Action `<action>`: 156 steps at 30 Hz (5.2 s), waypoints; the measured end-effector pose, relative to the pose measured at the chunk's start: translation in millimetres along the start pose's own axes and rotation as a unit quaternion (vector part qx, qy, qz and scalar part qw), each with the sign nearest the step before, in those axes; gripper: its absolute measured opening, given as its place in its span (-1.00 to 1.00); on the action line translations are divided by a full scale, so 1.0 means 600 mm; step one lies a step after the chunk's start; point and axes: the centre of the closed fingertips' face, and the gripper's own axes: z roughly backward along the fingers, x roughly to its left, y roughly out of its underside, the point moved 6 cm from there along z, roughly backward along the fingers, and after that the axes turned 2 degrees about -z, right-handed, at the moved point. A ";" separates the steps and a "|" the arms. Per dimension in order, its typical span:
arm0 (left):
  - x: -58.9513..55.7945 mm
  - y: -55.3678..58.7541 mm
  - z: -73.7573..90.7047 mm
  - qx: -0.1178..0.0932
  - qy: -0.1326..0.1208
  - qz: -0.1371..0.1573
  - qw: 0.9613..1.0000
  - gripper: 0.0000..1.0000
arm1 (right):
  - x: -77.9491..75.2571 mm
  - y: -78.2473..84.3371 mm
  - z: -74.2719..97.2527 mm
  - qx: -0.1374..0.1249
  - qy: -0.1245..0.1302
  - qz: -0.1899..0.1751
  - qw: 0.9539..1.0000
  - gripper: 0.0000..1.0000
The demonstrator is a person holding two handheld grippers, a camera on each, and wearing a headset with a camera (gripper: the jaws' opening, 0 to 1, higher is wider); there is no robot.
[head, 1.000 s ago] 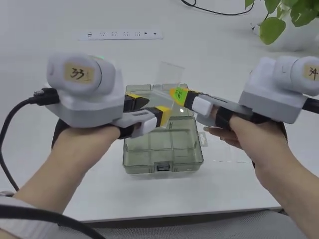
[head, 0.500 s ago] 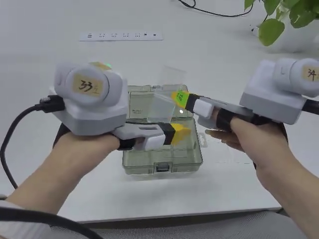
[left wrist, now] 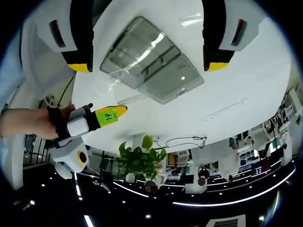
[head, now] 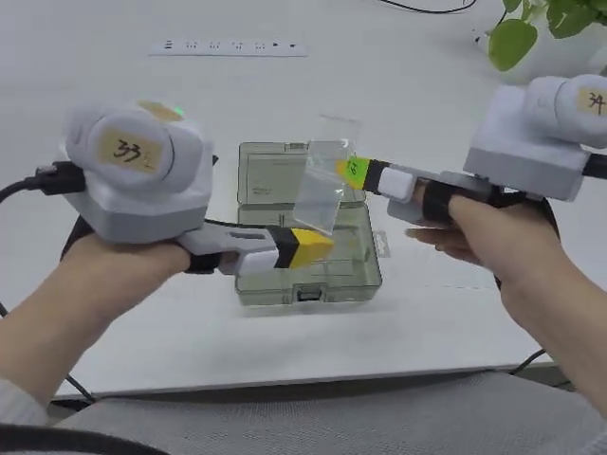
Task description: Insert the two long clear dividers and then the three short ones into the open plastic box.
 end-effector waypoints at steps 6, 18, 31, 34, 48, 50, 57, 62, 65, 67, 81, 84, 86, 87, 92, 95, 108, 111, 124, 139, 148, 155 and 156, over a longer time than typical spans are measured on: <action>0.017 0.010 0.019 -0.003 0.023 -0.018 1.000 0.99 | 0.001 0.002 0.008 0.024 0.044 -0.010 0.999 -0.96; 0.048 0.035 0.024 -0.003 0.077 -0.028 0.997 0.91 | -0.017 0.009 0.007 0.111 0.129 -0.017 0.985 -0.96; 0.083 0.046 0.018 -0.014 0.110 -0.024 0.993 0.87 | -0.023 0.013 -0.025 0.222 0.185 -0.030 0.957 -0.96; 0.091 0.051 0.018 -0.015 0.115 -0.021 0.993 0.85 | -0.038 0.012 -0.037 0.241 0.195 -0.030 0.950 -0.96; 0.097 0.068 0.008 -0.018 0.129 -0.005 0.992 0.82 | -0.062 0.030 -0.058 0.314 0.226 -0.054 0.920 -0.96; 0.097 0.069 0.006 -0.019 0.129 -0.005 0.991 0.82 | -0.063 0.032 -0.059 0.320 0.226 -0.055 0.918 -0.96; 0.096 0.071 0.004 -0.020 0.130 -0.001 0.991 0.81 | -0.059 0.038 -0.061 0.340 0.230 -0.055 0.910 -0.96; 0.097 0.073 0.005 -0.019 0.128 0.002 0.992 0.81 | -0.056 0.043 -0.060 0.344 0.234 -0.056 0.907 -0.96; 0.098 0.075 0.005 -0.018 0.128 0.005 0.992 0.80 | -0.056 0.046 -0.061 0.346 0.236 -0.056 0.906 -0.96; 0.100 0.077 0.005 -0.017 0.126 0.006 0.992 0.80 | -0.055 0.048 -0.063 0.348 0.238 -0.057 0.905 -0.96; 0.103 0.079 0.008 -0.019 0.123 0.014 0.992 0.78 | -0.058 0.050 -0.066 0.353 0.252 -0.064 0.899 -0.96; 0.102 0.078 0.009 -0.020 0.123 0.015 0.992 0.77 | -0.058 0.050 -0.067 0.355 0.251 -0.064 0.898 -0.96; 0.101 0.079 0.009 -0.019 0.124 0.015 0.992 0.77 | -0.058 0.050 -0.068 0.354 0.253 -0.064 0.898 -0.96; 0.101 0.080 0.009 -0.019 0.124 0.017 0.992 0.77 | -0.058 0.051 -0.068 0.355 0.252 -0.064 0.898 -0.96; 0.102 0.082 0.010 -0.019 0.124 0.017 0.992 0.77 | -0.060 0.051 -0.070 0.359 0.252 -0.065 0.896 -0.96; 0.102 0.084 0.011 -0.019 0.122 0.018 0.992 0.77 | -0.062 0.053 -0.072 0.362 0.251 -0.064 0.895 -0.96; 0.106 0.091 0.012 -0.018 0.120 0.026 0.992 0.75 | -0.064 0.052 -0.079 0.372 0.252 -0.056 0.892 -0.96; 0.105 0.090 0.010 -0.018 0.120 0.027 0.992 0.75 | -0.064 0.053 -0.080 0.372 0.251 -0.055 0.892 -0.96; 0.104 0.089 0.006 -0.019 0.124 0.030 0.992 0.74 | -0.069 0.053 -0.090 0.378 0.255 -0.047 0.889 -0.96; 0.107 0.095 0.008 -0.019 0.121 0.035 0.992 0.74 | -0.078 0.070 -0.111 0.388 0.260 -0.036 0.883 -0.95; 0.107 0.098 0.011 -0.017 0.118 0.035 0.992 0.73 | -0.076 0.079 -0.114 0.398 0.266 -0.015 0.878 -0.95; 0.107 0.097 0.012 -0.017 0.117 0.034 0.992 0.73 | -0.078 0.079 -0.116 0.395 0.263 -0.017 0.880 -0.94; 0.108 0.096 0.012 -0.017 0.117 0.033 0.992 0.73 | -0.077 0.080 -0.117 0.395 0.261 -0.016 0.881 -0.94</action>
